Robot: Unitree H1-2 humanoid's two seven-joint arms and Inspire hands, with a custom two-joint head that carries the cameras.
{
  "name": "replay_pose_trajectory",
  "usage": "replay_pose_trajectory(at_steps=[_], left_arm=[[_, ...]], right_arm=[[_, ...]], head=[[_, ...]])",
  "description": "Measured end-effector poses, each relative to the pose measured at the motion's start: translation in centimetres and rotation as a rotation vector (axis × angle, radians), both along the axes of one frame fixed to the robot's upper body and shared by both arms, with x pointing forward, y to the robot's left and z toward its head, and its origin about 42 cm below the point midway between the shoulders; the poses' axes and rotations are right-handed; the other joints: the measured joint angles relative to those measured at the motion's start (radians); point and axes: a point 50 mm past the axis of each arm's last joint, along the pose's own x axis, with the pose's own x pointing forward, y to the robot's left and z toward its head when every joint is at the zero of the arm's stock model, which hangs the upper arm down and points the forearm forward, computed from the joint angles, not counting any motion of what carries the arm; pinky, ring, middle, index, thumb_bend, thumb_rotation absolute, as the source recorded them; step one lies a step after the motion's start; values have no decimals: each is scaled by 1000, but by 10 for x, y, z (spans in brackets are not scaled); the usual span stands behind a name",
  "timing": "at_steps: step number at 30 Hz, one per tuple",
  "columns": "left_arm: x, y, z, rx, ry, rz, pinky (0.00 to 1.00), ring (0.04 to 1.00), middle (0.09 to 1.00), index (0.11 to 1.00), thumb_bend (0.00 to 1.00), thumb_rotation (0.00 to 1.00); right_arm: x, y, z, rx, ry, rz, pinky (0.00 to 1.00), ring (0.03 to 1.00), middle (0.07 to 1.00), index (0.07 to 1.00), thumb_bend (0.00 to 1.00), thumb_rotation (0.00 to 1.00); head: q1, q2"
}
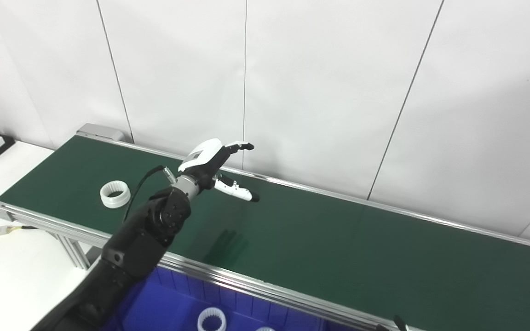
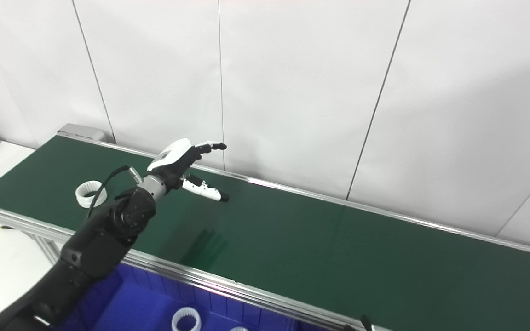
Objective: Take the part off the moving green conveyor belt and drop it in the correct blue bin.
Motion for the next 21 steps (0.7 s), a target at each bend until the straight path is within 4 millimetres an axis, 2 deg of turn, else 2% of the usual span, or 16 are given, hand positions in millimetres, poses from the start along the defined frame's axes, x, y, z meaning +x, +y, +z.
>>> replay_pose_trajectory(at_steps=[10,15,21], left_arm=[[0,0,-14,96,71,-4,774,855,875,835,962,257],[-1,6,-22,158,135,3,815,883,891,857,991,202],[-1,8,-28,217,190,-8,830,873,883,841,1000,138]], right_arm=[[0,0,0,4,0,-1,710,797,842,963,481,968],[0,0,0,7,0,0,712,797,846,968,484,962],[0,1,0,8,0,2,723,804,847,967,476,955]], head=[[-3,-2],[-8,0],[-11,2]])
